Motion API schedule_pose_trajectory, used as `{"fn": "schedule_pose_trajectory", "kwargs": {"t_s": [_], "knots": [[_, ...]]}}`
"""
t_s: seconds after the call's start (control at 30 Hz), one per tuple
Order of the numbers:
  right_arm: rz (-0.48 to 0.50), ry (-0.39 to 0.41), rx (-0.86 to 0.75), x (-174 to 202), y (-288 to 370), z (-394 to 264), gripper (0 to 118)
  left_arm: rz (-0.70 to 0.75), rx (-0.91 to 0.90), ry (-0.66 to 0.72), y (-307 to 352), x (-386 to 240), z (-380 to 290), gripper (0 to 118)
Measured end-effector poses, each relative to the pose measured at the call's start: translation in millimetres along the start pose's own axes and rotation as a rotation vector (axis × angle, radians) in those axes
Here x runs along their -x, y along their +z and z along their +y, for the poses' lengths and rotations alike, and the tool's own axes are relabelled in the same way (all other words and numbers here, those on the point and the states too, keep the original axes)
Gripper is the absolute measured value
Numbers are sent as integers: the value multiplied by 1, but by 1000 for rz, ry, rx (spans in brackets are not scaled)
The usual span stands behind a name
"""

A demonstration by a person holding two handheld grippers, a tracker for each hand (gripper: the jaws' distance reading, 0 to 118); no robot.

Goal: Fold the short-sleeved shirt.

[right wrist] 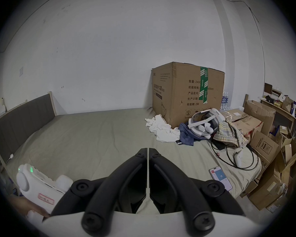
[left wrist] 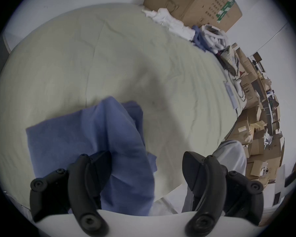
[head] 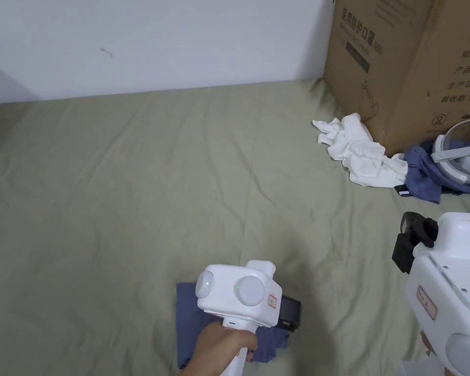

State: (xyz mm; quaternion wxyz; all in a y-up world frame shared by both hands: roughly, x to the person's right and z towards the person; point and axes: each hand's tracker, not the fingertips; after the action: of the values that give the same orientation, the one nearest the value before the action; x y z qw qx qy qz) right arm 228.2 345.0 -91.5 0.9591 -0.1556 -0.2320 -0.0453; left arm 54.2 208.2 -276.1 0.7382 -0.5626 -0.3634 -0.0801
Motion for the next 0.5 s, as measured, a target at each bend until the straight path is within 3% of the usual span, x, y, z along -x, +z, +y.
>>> {"fn": "schedule_pose_trajectory", "kwargs": {"t_s": [0.07, 0.2, 0.5], "knots": [[0, -5, -4, -1, 0, 1, 4, -16, -65, 9, 17, 6, -1, 99], [-1, -7, -13, -1, 1, 3, 4, -22, -225, 56, 60, 28, -6, 118], [11, -5, -13, 5, 0, 4, 4, 132, -433, 100, 83, 79, -29, 117]]}}
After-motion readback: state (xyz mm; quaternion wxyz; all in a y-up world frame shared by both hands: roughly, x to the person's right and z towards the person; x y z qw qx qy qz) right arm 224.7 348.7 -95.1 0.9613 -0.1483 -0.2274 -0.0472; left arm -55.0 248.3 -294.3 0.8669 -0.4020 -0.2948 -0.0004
